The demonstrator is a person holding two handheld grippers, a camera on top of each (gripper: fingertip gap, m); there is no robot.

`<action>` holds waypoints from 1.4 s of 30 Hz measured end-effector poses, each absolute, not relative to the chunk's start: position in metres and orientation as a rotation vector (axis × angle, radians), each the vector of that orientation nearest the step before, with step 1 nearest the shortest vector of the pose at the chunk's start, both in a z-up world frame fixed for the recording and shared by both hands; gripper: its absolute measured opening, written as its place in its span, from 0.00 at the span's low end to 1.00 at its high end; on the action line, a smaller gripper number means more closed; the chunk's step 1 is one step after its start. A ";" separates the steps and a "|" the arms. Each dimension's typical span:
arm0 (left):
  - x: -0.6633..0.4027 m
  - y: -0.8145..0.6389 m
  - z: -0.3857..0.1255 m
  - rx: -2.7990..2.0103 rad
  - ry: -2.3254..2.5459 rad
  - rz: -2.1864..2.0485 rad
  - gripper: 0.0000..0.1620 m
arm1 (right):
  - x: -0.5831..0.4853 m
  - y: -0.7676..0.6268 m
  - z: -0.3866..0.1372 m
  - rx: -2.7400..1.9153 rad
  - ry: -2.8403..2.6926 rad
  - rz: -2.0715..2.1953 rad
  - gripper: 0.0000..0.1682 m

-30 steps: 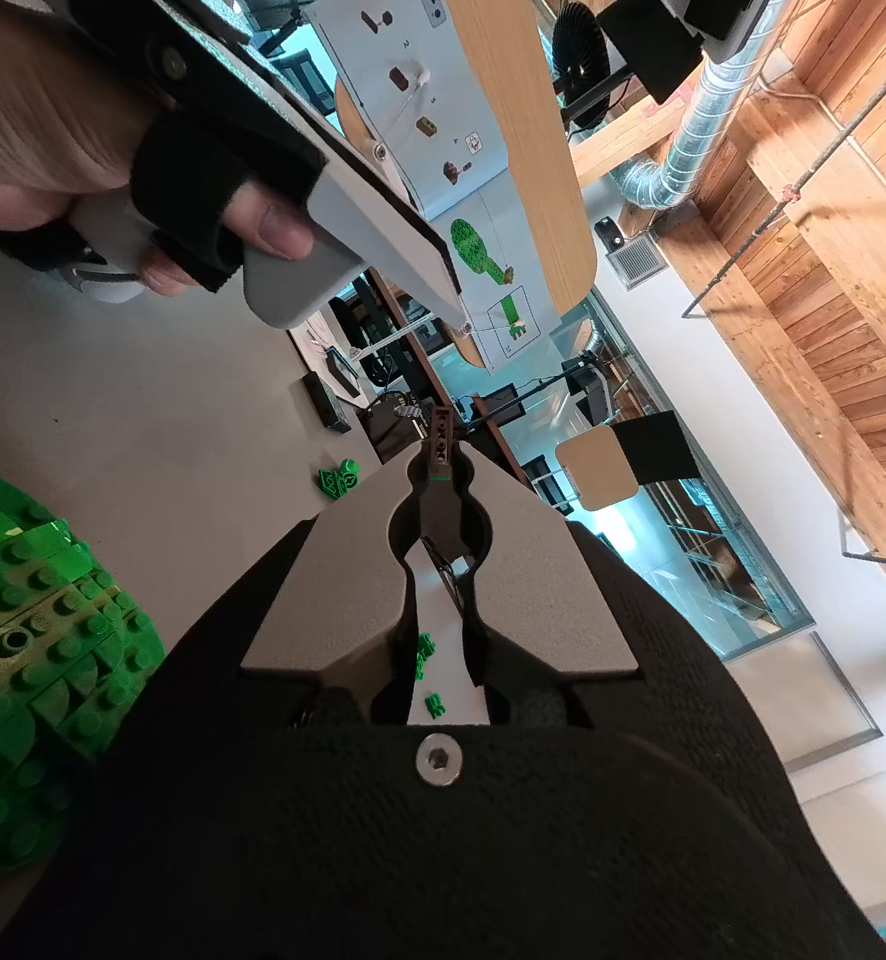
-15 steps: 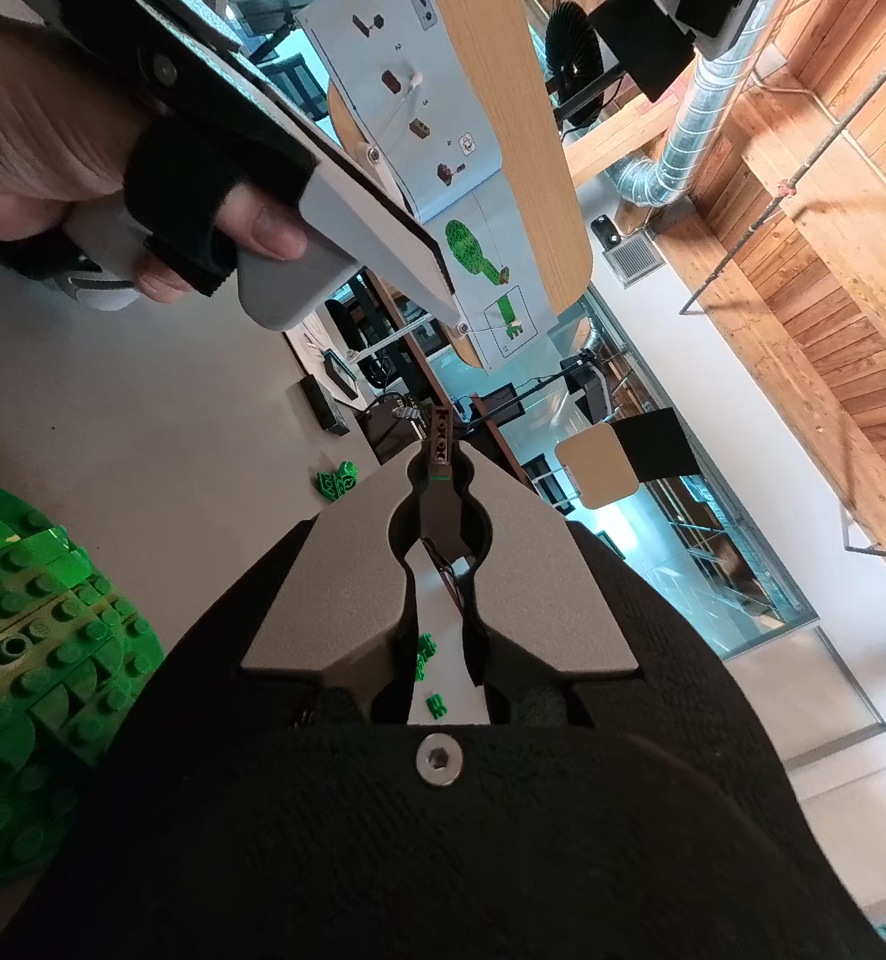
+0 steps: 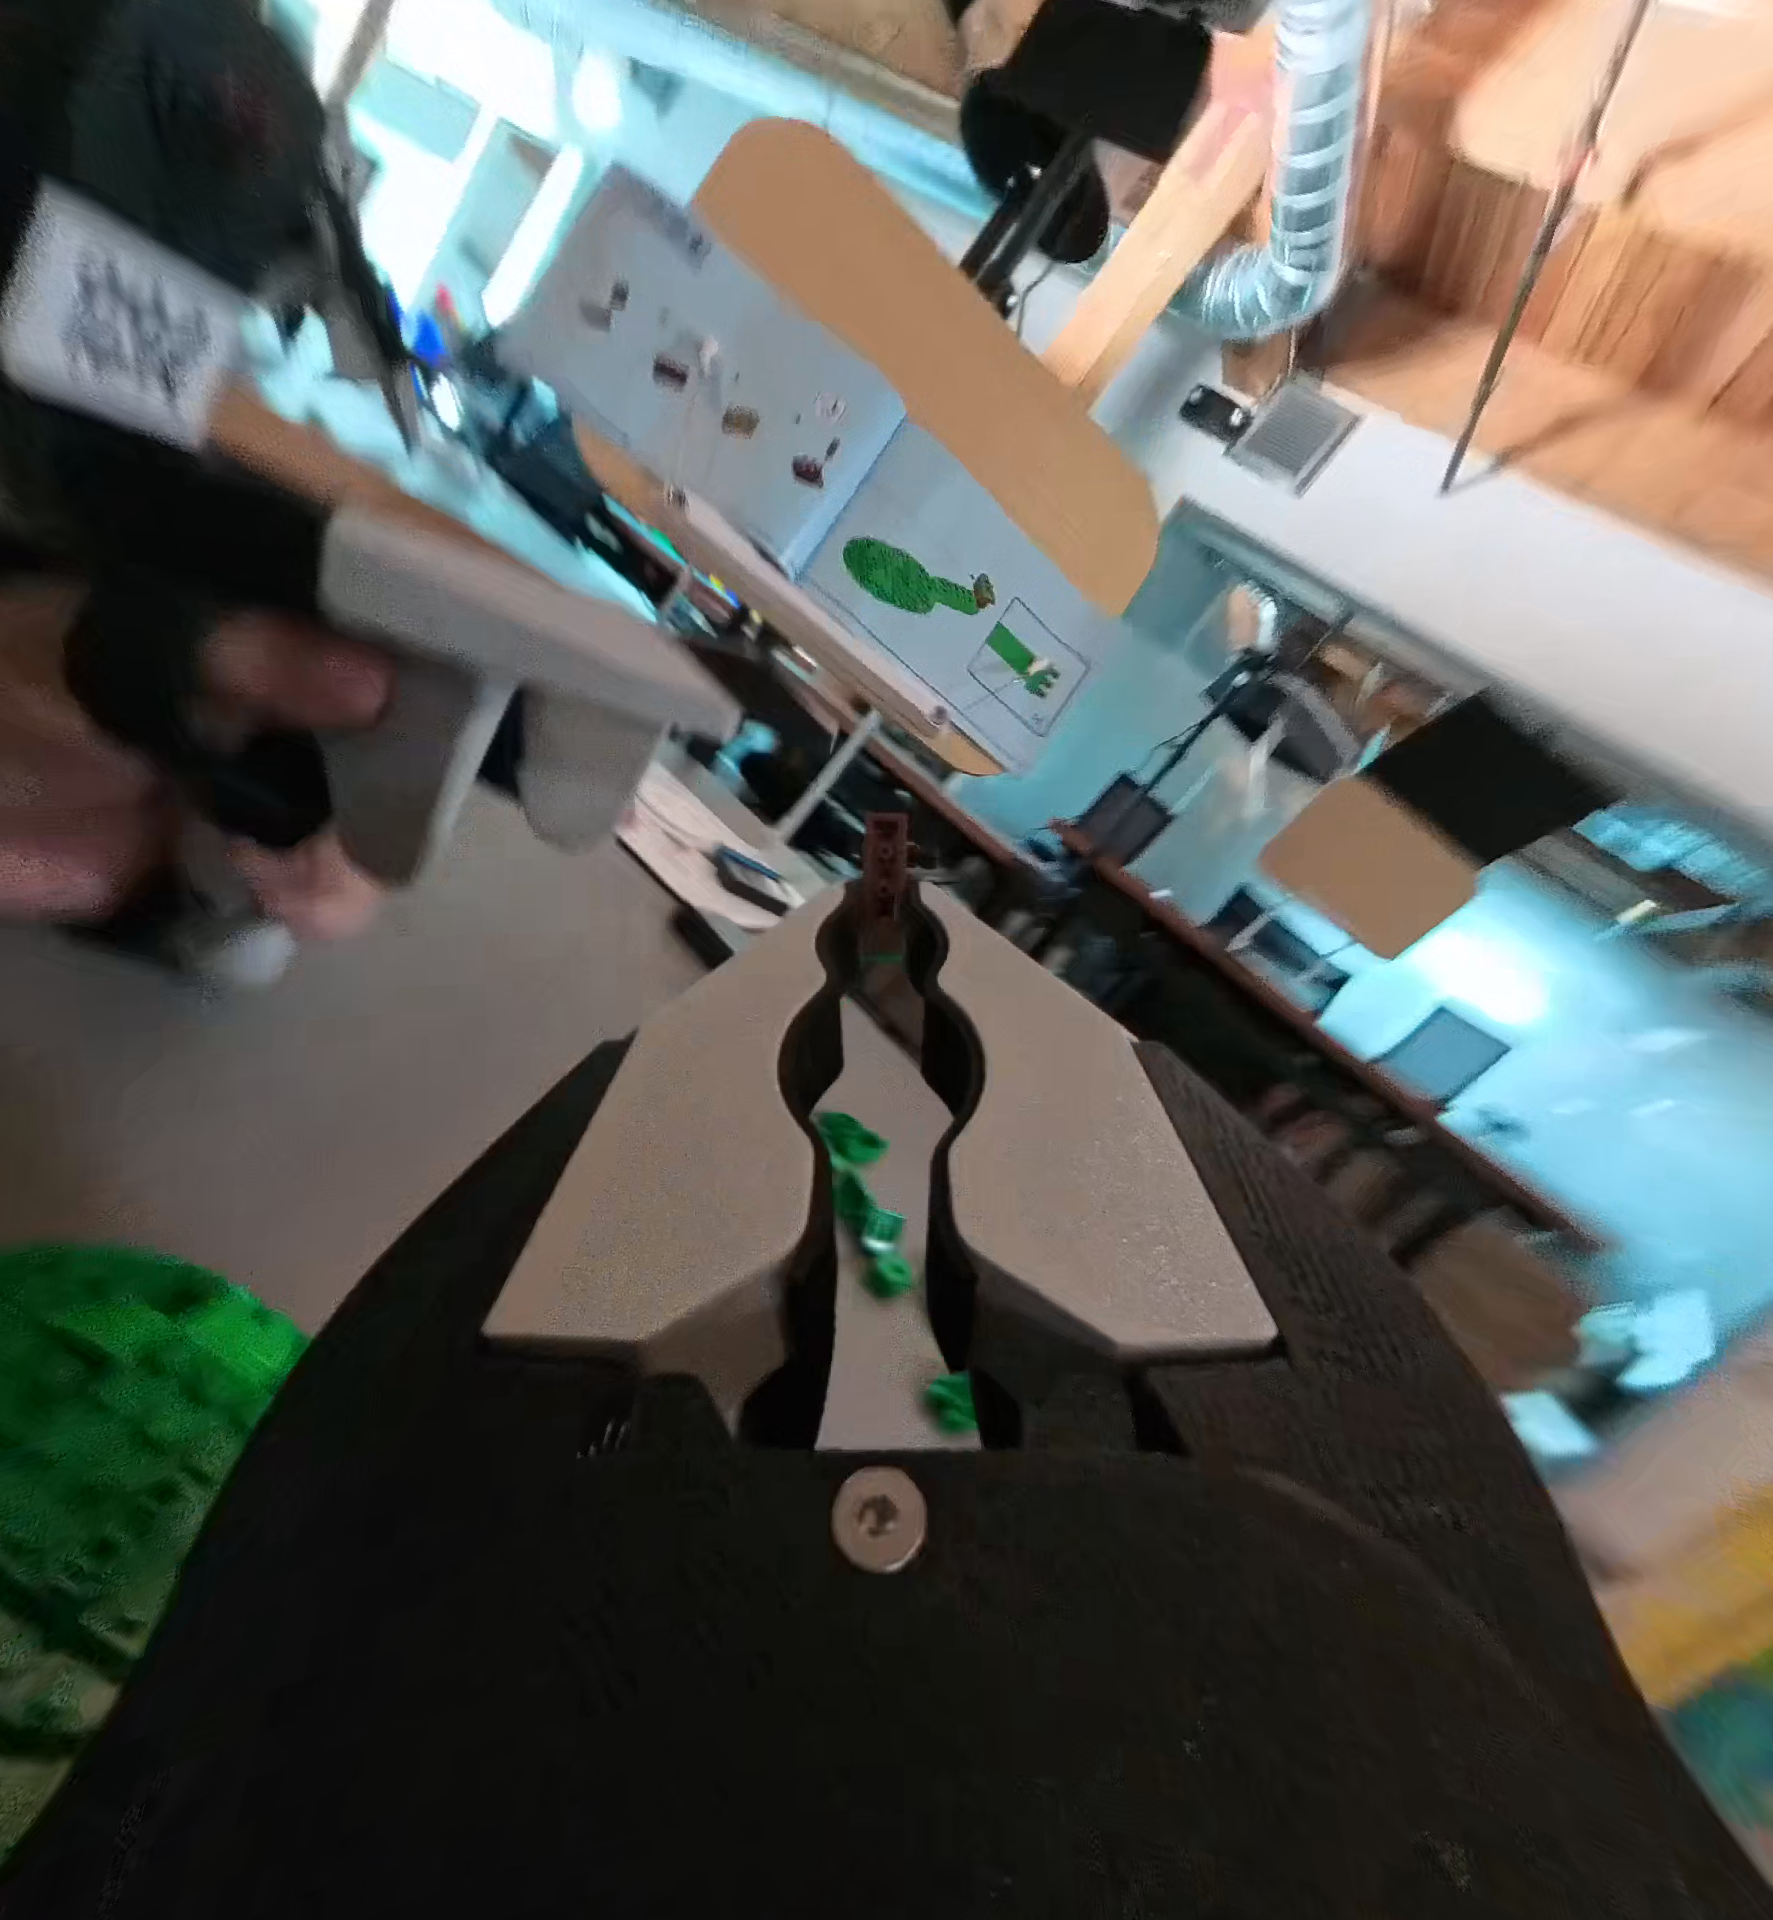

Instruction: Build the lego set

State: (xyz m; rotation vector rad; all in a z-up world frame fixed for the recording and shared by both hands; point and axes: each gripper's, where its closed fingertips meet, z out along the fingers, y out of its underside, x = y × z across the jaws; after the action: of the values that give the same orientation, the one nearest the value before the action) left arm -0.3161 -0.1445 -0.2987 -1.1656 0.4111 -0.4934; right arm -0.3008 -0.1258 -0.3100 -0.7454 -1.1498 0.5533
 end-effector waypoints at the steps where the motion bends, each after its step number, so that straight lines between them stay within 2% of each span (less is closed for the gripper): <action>1: -0.313 -0.145 -0.299 -1.171 0.415 -0.540 0.36 | -0.299 -0.125 -0.306 -0.801 -1.116 0.672 0.04; 3: -0.313 -0.144 -0.298 -1.169 0.398 -0.558 0.38 | -0.297 -0.122 -0.303 -0.881 -1.078 0.815 0.04; 7: -0.307 -0.141 -0.303 -1.214 0.413 -0.587 0.34 | -0.300 -0.124 -0.309 -0.895 -1.131 0.795 0.04; 11: -0.304 -0.138 -0.309 -1.260 0.411 -0.628 0.28 | -0.305 -0.138 -0.314 -0.811 -1.197 0.727 0.04; 13: -0.303 -0.132 -0.315 -1.315 0.394 -0.668 0.20 | -0.305 -0.142 -0.315 -0.718 -1.227 0.616 0.04; 19: -0.299 -0.134 -0.316 -1.340 0.374 -0.875 0.22 | -0.304 -0.151 -0.315 -0.558 -1.262 0.417 0.04; 22: -0.292 -0.140 -0.315 -1.322 0.427 -0.896 0.10 | -0.305 -0.151 -0.317 -0.554 -1.272 0.409 0.04; 26: -0.292 -0.143 -0.312 -1.286 0.450 -0.829 0.10 | -0.303 -0.154 -0.315 -0.538 -1.267 0.444 0.04; 31: -0.302 -0.143 -0.304 -1.212 0.455 -0.587 0.10 | -0.299 -0.149 -0.315 -0.540 -1.278 0.420 0.05; 34: -0.325 -0.141 -0.297 -1.183 0.376 -0.453 0.10 | -0.297 -0.140 -0.316 -0.645 -1.278 0.542 0.10; 37: -0.338 -0.139 -0.297 -1.192 0.429 -0.158 0.10 | -0.299 -0.138 -0.318 -0.826 -1.275 0.832 0.15; 42: -0.316 -0.143 -0.309 -1.057 0.791 0.508 0.10 | -0.301 -0.148 -0.323 -1.076 -1.307 1.355 0.20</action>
State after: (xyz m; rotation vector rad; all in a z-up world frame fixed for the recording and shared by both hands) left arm -0.3157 -0.1427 -0.3091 -1.0565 0.7906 0.5083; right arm -0.3007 -0.1484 -0.3233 -1.0763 -1.3074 1.3549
